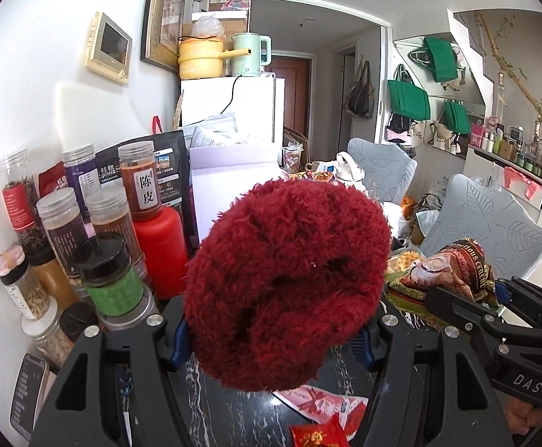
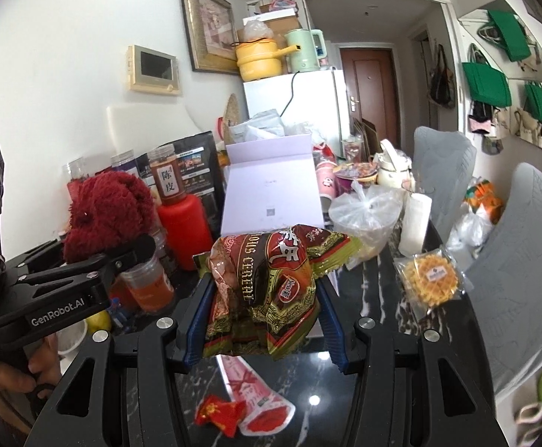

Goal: Organize soft objects
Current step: 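Lift and carry the red ball and cereal pack over the white box with both grippers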

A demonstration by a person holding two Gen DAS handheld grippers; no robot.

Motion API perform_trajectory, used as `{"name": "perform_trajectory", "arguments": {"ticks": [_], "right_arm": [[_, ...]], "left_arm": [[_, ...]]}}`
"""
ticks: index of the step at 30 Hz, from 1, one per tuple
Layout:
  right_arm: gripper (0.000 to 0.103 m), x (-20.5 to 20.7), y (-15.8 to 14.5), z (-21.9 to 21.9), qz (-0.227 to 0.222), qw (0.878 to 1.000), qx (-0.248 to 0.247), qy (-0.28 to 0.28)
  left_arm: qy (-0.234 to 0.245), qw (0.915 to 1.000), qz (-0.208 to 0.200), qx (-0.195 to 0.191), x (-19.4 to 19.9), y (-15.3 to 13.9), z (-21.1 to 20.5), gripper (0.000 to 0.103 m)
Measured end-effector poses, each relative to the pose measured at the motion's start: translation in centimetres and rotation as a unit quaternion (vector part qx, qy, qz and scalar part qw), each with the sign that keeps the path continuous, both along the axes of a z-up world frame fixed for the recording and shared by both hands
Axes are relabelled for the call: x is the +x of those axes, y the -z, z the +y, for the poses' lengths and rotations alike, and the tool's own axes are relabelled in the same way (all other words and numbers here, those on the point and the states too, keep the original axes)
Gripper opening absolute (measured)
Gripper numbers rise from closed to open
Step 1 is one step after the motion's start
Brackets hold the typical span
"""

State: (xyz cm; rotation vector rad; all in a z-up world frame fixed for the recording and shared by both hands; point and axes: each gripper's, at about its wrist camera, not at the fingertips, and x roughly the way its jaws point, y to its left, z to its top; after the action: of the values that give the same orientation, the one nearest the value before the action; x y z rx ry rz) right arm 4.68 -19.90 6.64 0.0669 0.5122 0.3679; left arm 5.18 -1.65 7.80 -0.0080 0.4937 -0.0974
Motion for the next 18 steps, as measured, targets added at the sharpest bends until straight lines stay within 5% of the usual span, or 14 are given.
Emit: {"name": "perform_trajectory", "arguments": {"ticks": [18], "right_arm": [[0.052,9.4,-0.9,1.7,-0.003,1.0,-0.007,-0.026]], "left_arm": [[-0.007,0.9999,-0.007,-0.001,8.7,-0.6,1.3,0.065]]}}
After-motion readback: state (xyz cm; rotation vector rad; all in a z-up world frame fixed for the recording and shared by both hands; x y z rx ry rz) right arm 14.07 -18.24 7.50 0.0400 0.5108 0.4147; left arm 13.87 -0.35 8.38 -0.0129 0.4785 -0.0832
